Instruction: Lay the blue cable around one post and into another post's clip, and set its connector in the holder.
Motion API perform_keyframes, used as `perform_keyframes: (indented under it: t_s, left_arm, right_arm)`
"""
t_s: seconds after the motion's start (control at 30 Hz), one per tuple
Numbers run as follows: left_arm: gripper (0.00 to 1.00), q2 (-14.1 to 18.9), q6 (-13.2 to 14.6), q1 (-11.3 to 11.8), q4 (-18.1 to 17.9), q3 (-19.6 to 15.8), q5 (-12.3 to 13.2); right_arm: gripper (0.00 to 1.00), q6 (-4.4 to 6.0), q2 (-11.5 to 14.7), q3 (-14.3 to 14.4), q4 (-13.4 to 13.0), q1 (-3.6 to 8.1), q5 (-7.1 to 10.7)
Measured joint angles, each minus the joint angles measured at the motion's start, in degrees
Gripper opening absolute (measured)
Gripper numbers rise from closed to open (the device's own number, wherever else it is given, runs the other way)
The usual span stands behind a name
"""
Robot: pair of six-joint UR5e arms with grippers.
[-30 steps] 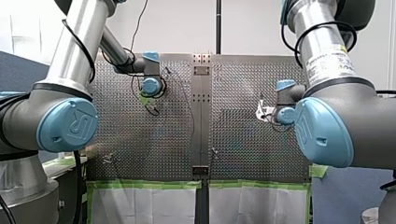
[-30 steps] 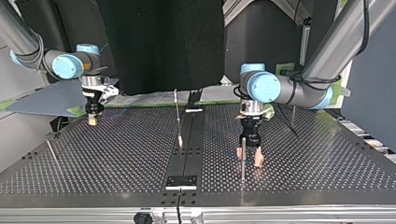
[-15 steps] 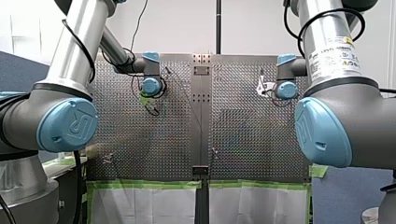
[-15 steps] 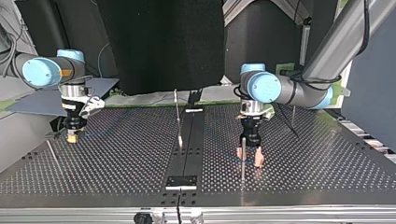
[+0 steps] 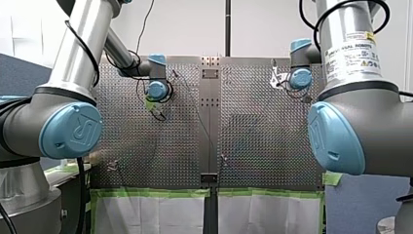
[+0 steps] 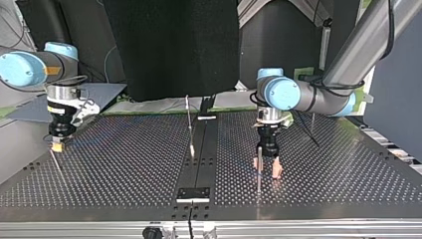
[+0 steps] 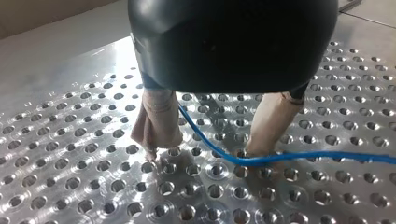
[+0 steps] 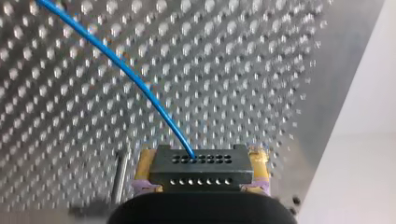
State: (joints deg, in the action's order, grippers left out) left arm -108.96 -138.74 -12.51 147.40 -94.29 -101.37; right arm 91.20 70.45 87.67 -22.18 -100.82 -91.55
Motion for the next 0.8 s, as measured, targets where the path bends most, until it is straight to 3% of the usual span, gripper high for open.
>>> perform_keyframes:
  t_s: [0.27, 0.4, 0.5, 0.8]
  left_arm:
    - [1.0, -0.01, 0.05, 0.01, 0.0, 0.02, 0.0]
    - [1.0, 0.01, 0.1, 0.01, 0.0, 0.02, 0.0]
    - [1.0, -0.01, 0.14, 0.01, 0.01, 0.01, 0.0]
    - [1.0, 0.0, 0.3, 0.04, 0.0, 0.0, 0.0]
  right_arm:
    - [0.0, 0.23, 3.44, 3.22, 3.44, 2.0, -3.44]
    - [0.0, -0.28, 4.78, 5.01, 5.03, 2.95, -5.1]
    - [0.0, -0.61, 4.39, 6.49, 5.66, 3.57, -5.7]
    - [0.0, -1.49, 3.6, 8.33, 3.06, 5.49, -5.66]
